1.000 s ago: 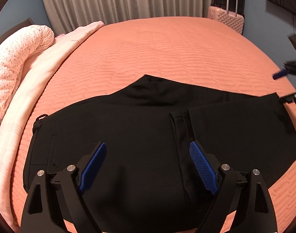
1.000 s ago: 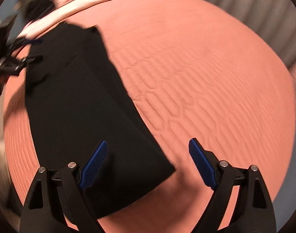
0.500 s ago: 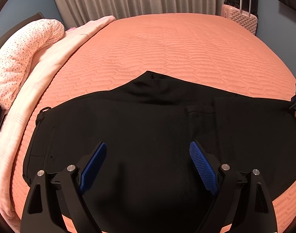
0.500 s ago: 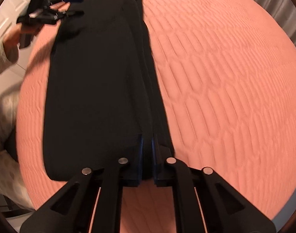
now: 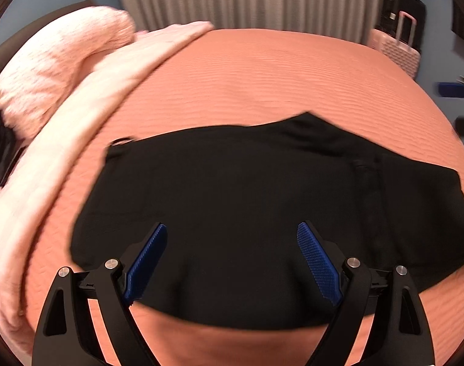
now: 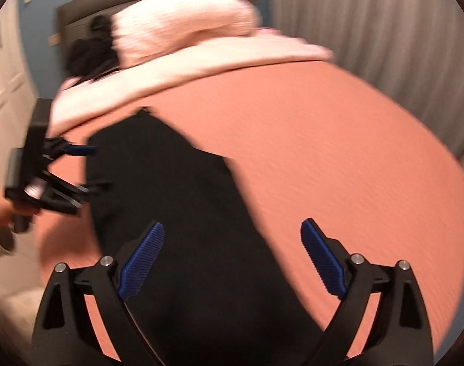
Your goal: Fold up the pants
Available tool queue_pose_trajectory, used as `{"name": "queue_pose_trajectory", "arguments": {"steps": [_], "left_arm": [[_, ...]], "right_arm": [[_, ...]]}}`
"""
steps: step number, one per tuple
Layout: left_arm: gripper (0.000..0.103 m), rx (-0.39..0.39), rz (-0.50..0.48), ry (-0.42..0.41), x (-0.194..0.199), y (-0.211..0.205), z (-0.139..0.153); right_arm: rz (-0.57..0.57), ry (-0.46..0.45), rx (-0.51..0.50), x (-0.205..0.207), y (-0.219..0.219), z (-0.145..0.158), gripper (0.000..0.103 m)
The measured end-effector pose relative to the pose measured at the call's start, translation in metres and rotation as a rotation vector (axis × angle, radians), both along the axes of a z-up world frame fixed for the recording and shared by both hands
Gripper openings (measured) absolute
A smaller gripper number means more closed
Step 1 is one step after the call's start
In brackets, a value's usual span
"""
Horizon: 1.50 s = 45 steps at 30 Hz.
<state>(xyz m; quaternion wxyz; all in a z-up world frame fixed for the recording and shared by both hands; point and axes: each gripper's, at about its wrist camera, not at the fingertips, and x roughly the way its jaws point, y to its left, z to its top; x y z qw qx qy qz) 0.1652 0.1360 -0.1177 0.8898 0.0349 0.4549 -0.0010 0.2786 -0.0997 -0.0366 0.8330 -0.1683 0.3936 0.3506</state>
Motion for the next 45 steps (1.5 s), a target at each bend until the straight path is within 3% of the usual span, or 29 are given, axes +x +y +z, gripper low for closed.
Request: {"name": "queue_pose_trajectory", "arguments": {"steps": [2, 5, 9, 14, 19, 21, 23, 24, 25, 26, 27, 34, 37, 41, 45], "left_arm": [[0.085, 0.012, 0.043, 0.006, -0.008, 0.039, -0.001], [0.085, 0.028, 0.094, 0.017, -0.017, 0.084, -0.005], [0.085, 0.063, 0.13, -0.003, -0.026, 0.124, -0.009], [0.085, 0.009, 0.181, -0.011, -0.039, 0.165, -0.018], [0.085, 0.004, 0.202, -0.019, -0.047, 0.185, -0.024], [0.085, 0.005, 0.21, -0.02, -0.049, 0.191, -0.026], [0.085, 0.01, 0.221, -0.024, -0.051, 0.197, -0.027], [0.085, 0.009, 0.228, -0.024, -0.051, 0.2, -0.027], [0.085, 0.008, 0.234, -0.026, -0.052, 0.203, -0.027], [0.085, 0.009, 0.239, -0.026, -0.053, 0.206, -0.028], [0.085, 0.016, 0.247, -0.024, -0.053, 0.207, -0.028], [0.085, 0.018, 0.292, -0.024, -0.06, 0.215, -0.019], [0.085, 0.053, 0.304, -0.029, -0.066, 0.213, -0.006], [0.085, 0.09, 0.296, -0.04, -0.072, 0.204, 0.018], [0.085, 0.126, 0.268, -0.057, -0.079, 0.176, 0.048]], "right_arm": [[0.192, 0.036, -0.011, 0.012, 0.093, -0.007, 0.09], [0.38, 0.02, -0.079, 0.04, 0.203, -0.018, 0.09], [0.435, 0.062, -0.14, 0.103, 0.304, -0.039, 0.09], [0.446, 0.156, -0.276, 0.151, 0.384, -0.096, 0.09], [0.48, 0.234, -0.365, 0.163, 0.403, -0.141, 0.089], [0.515, 0.287, -0.311, 0.161, 0.407, -0.146, 0.077], [0.576, 0.262, -0.307, 0.151, 0.41, -0.146, 0.064], [0.589, 0.267, -0.298, 0.15, 0.409, -0.144, 0.045], [0.596, 0.277, -0.292, 0.152, 0.406, -0.142, 0.039], [0.598, 0.268, -0.286, 0.153, 0.403, -0.137, 0.022], [0.607, 0.259, -0.274, 0.154, 0.399, -0.13, 0.015], [0.695, 0.2, -0.137, 0.124, 0.361, -0.067, 0.012], [0.734, 0.163, -0.057, 0.097, 0.323, -0.031, 0.012], [0.707, 0.102, -0.012, 0.062, 0.23, 0.019, 0.012], [0.584, 0.061, 0.08, 0.047, 0.115, 0.065, 0.012]]}}
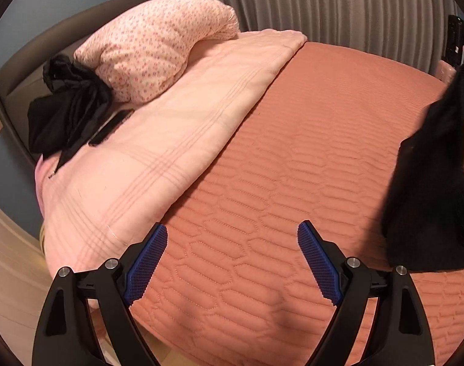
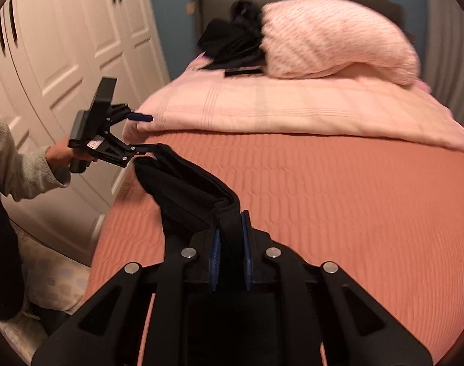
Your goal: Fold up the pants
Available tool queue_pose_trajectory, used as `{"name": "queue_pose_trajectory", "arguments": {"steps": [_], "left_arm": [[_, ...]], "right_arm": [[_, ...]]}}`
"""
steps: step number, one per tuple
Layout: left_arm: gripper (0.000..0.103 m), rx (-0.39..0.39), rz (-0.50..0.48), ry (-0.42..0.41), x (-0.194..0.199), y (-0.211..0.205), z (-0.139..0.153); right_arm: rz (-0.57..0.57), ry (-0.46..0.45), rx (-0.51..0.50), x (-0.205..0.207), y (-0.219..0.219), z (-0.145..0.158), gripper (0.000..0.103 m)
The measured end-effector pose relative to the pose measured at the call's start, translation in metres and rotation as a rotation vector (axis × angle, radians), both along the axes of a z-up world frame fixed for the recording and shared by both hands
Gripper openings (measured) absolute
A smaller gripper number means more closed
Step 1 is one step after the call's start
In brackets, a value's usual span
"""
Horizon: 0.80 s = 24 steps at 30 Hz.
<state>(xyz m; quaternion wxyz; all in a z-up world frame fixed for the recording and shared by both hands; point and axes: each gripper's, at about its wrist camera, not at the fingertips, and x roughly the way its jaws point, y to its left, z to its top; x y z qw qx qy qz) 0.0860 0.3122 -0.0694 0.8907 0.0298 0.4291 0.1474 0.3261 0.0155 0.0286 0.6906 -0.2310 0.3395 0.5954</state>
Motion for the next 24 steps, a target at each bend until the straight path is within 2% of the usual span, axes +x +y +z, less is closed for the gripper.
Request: {"name": "queue_pose_trajectory", "arguments": {"steps": [4, 6, 7, 8, 10, 13, 16, 17, 19, 20, 21, 24], "left_arm": [[0.085, 0.021, -0.061, -0.005, 0.002, -0.05, 0.019], [0.085, 0.017, -0.105, -0.01, 0.01, -0.082, 0.023], [0.085, 0.008, -0.141, -0.012, 0.016, -0.106, 0.024], [0.085, -0.001, -0.159, -0.018, 0.02, -0.12, 0.023], [0.085, -0.036, -0.217, -0.017, 0.035, -0.163, 0.019], [0.085, -0.072, -0.288, -0.019, 0.055, -0.216, 0.011], [0.085, -0.088, -0.36, -0.02, 0.077, -0.269, 0.0], [0.085, -0.085, -0.384, -0.02, 0.084, -0.286, -0.004], [0.085, -0.071, -0.42, -0.013, 0.096, -0.314, -0.011], [0.085, -0.066, -0.443, -0.009, 0.101, -0.326, -0.015], [0.085, -0.056, -0.462, -0.006, 0.105, -0.338, -0.018], [0.085, -0.034, -0.508, 0.007, 0.111, -0.362, -0.028]], "right_arm": [[-0.162, 0.012, 0.021, -0.016, -0.119, 0.009, 0.012], [-0.267, 0.048, 0.027, -0.022, -0.186, -0.006, 0.012], [-0.3, 0.06, 0.03, -0.024, -0.207, -0.015, 0.012], [-0.357, 0.093, 0.05, -0.028, -0.245, -0.03, 0.012], [-0.435, 0.123, 0.069, -0.033, -0.285, -0.053, 0.012], [-0.593, 0.227, 0.124, -0.039, -0.36, -0.109, 0.015], [-0.764, 0.28, 0.093, -0.042, -0.407, -0.156, 0.018], [-0.842, 0.29, 0.076, -0.048, -0.422, -0.17, 0.023], [-0.964, 0.282, 0.075, -0.061, -0.439, -0.175, 0.034], [-1.019, 0.279, 0.126, -0.073, -0.45, -0.169, 0.056], [-1.095, 0.248, 0.148, -0.085, -0.456, -0.162, 0.069], [-1.178, 0.192, 0.246, -0.123, -0.448, -0.138, 0.069]]}}
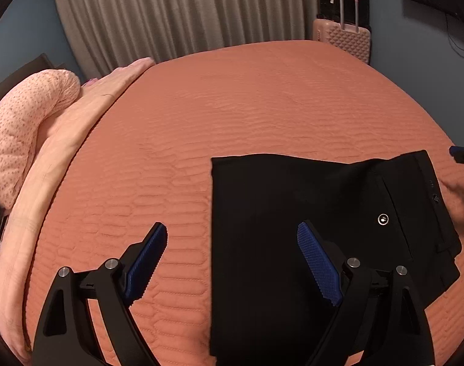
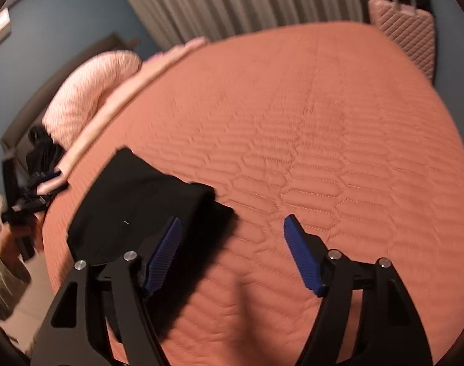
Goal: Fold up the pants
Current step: 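Grasp the folded trousers with right gripper and drag them along the bed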
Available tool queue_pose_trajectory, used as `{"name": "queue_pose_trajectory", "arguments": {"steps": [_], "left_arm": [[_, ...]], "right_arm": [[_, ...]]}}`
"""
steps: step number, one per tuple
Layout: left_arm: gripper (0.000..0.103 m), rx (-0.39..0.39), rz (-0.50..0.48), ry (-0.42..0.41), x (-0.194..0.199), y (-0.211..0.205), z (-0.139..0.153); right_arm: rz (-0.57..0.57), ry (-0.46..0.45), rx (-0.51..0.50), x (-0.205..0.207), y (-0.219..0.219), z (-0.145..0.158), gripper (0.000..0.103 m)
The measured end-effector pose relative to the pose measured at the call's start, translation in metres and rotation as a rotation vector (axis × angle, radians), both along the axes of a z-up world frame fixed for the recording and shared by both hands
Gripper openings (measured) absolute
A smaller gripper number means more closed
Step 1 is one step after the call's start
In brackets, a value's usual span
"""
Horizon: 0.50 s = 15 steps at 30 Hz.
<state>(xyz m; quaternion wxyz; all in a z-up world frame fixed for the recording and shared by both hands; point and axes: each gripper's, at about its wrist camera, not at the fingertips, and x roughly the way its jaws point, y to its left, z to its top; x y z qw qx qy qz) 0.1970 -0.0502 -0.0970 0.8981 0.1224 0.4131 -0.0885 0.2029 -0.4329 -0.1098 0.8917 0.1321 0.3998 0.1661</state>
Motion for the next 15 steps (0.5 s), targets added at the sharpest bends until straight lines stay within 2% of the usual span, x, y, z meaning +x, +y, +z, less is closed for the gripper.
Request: {"name": "queue_pose_trajectory", "arguments": {"steps": [2, 3, 7, 9, 10, 11, 12, 13, 14, 15], "left_arm": [[0.086, -0.004, -0.032, 0.003, 0.002, -0.017, -0.007], [0.086, 0.003, -0.04, 0.014, 0.002, -0.023, -0.012], [0.086, -0.003, -0.042, 0.039, -0.003, -0.028, -0.026], [0.086, 0.01, -0.044, 0.044, -0.003, -0.028, -0.032], [0.086, 0.031, -0.048, 0.053, 0.0, -0.026, -0.037], [0.086, 0.052, -0.045, 0.057, 0.004, -0.023, -0.04], [0.086, 0.074, -0.045, 0.052, 0.008, -0.021, -0.041], [0.086, 0.107, -0.058, 0.042, 0.016, -0.019, -0.044], [0.086, 0.123, -0.068, 0.039, 0.024, -0.02, -0.044], [0.086, 0.124, -0.076, 0.034, 0.03, -0.02, -0.045]], "right_arm": [[-0.005, -0.064, 0.081, -0.022, 0.025, 0.014, 0.069], [-0.002, -0.071, 0.09, -0.027, 0.044, 0.016, 0.068], [0.064, -0.048, -0.063, -0.022, 0.131, 0.009, 0.061], [0.111, 0.005, -0.143, -0.007, 0.168, -0.011, 0.046], [0.102, 0.051, -0.191, -0.002, 0.175, -0.025, 0.039], [0.078, 0.089, -0.206, 0.001, 0.17, -0.045, 0.018], [0.054, 0.075, -0.174, 0.0, 0.158, -0.051, 0.008], [0.018, 0.085, -0.119, 0.0, 0.143, -0.052, 0.006], [-0.033, 0.146, -0.013, 0.003, 0.126, -0.051, 0.005], [-0.086, 0.179, 0.01, 0.004, 0.119, -0.045, 0.011]]}}
